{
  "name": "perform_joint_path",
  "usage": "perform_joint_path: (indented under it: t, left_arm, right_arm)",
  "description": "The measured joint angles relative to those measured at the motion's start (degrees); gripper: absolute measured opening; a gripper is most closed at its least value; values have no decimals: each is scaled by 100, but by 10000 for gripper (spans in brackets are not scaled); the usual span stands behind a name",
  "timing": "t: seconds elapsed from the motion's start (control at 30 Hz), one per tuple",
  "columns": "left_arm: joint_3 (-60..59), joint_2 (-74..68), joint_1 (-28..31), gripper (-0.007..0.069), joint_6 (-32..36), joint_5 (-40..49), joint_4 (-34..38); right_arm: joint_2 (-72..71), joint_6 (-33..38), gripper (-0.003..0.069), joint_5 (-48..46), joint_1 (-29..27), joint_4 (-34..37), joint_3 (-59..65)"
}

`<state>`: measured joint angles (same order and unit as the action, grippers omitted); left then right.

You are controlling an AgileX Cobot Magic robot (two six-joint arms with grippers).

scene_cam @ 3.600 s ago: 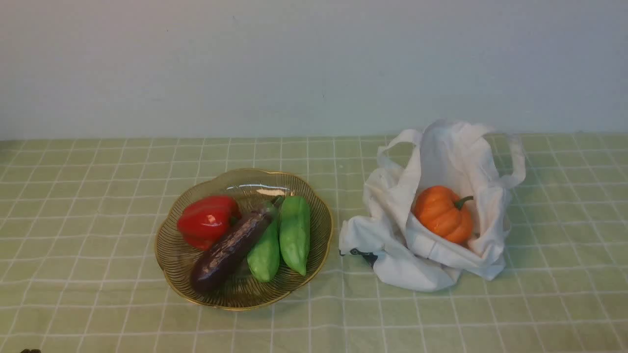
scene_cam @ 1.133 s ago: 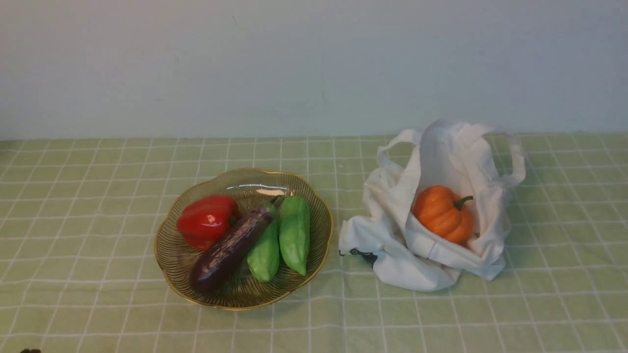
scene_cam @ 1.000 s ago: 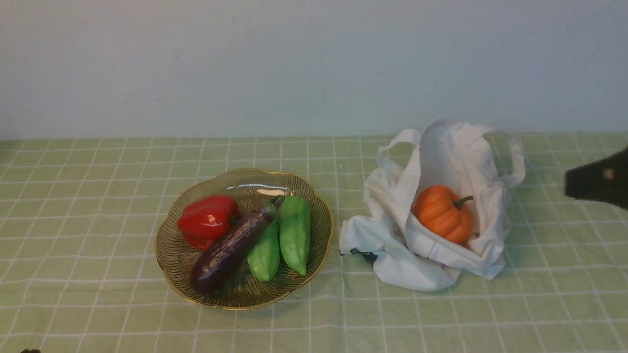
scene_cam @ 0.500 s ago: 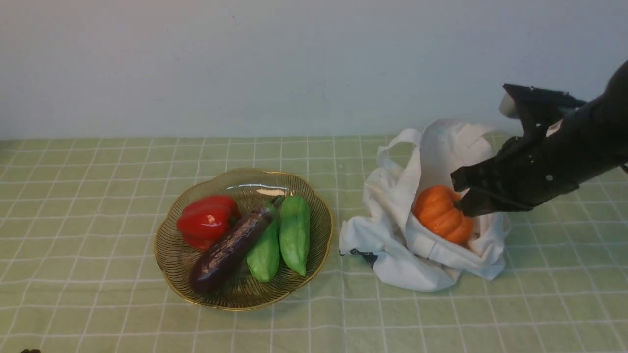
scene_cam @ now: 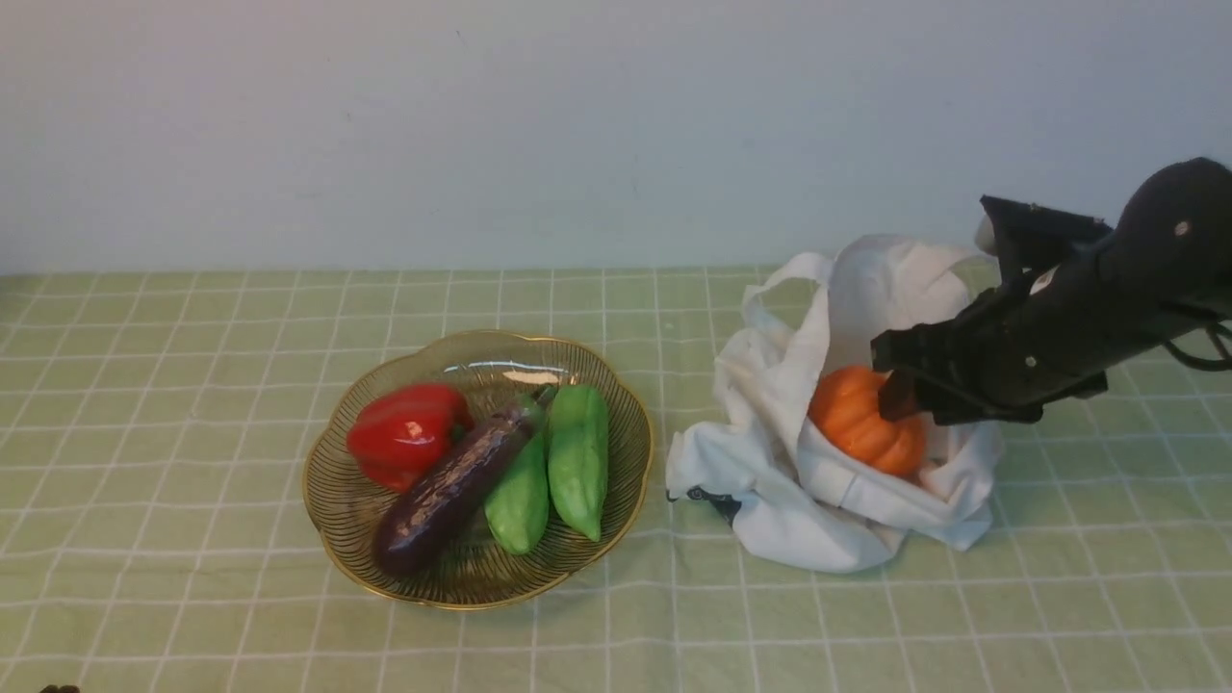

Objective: Take vegetables from bag on green coffee tablecloth place on plate.
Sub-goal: 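Reach into the cloth bag toward the pumpkin with the right gripper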

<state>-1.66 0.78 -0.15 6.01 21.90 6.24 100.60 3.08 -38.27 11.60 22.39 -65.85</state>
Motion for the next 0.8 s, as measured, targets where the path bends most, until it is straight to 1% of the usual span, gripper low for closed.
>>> perform_joint_path:
  t: [0.1, 0.23, 0.27, 0.57, 0.67, 0.8]
  left_arm:
    - [0, 0, 0, -5, 0, 0, 0]
    - [0, 0, 0, -5, 0, 0, 0]
    - [0, 0, 0, -5, 0, 0, 0]
    - [0, 0, 0, -5, 0, 0, 0]
    - [0, 0, 0, -5, 0, 0, 0]
    - [0, 0, 0, -5, 0, 0, 0]
  right_arm:
    - [67, -133, 472, 189, -35, 5, -9]
    - [193, -170, 511, 414, -64, 146, -11]
    - [193, -170, 512, 423, -64, 159, -11]
    - [214, 92, 515, 890, -75, 1063, -11]
    - [225, 112, 515, 961, -75, 1119, -11]
    - [338, 113, 497, 928, -75, 1130, -11]
